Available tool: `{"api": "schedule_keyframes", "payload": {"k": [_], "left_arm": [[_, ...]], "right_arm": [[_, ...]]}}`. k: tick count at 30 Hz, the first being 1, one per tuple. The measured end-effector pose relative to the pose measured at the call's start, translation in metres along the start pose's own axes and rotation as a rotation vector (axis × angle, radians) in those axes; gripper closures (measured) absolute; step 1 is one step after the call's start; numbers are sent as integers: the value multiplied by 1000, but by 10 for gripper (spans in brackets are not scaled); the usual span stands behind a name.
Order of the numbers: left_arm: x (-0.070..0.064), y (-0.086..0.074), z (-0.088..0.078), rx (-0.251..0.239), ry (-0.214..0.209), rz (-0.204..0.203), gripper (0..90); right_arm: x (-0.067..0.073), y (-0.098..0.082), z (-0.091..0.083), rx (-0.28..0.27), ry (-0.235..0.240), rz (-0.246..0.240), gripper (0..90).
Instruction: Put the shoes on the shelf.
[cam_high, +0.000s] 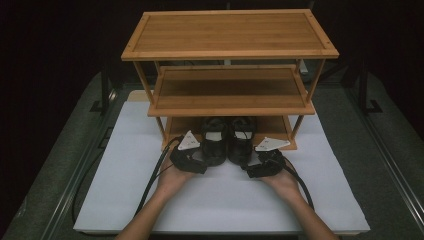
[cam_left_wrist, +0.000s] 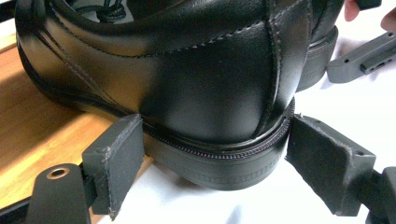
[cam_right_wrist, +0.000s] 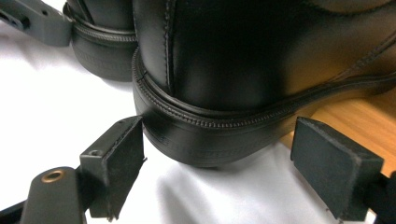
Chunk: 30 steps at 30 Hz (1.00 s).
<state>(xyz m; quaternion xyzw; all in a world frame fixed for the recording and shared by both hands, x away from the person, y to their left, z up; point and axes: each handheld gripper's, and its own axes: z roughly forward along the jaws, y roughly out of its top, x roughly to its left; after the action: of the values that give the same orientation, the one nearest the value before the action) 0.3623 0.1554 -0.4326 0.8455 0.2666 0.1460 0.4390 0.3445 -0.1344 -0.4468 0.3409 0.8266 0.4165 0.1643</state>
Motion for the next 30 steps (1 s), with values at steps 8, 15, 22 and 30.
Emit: {"api": "schedule_keyframes", "payload": {"k": [8, 15, 22, 30], "left_arm": [[4, 5, 9, 3, 34, 13, 187], [4, 4, 11, 0, 34, 7, 182], [2, 3, 2, 12, 25, -6, 180], [5, -6, -27, 54, 26, -30, 156]], "right_arm": [[-11, 1, 3, 10, -30, 19, 172], [-15, -3, 5, 28, -26, 41, 181], [-15, -4, -1, 19, -22, 55, 179], [-18, -9, -23, 14, -21, 66, 147]]}}
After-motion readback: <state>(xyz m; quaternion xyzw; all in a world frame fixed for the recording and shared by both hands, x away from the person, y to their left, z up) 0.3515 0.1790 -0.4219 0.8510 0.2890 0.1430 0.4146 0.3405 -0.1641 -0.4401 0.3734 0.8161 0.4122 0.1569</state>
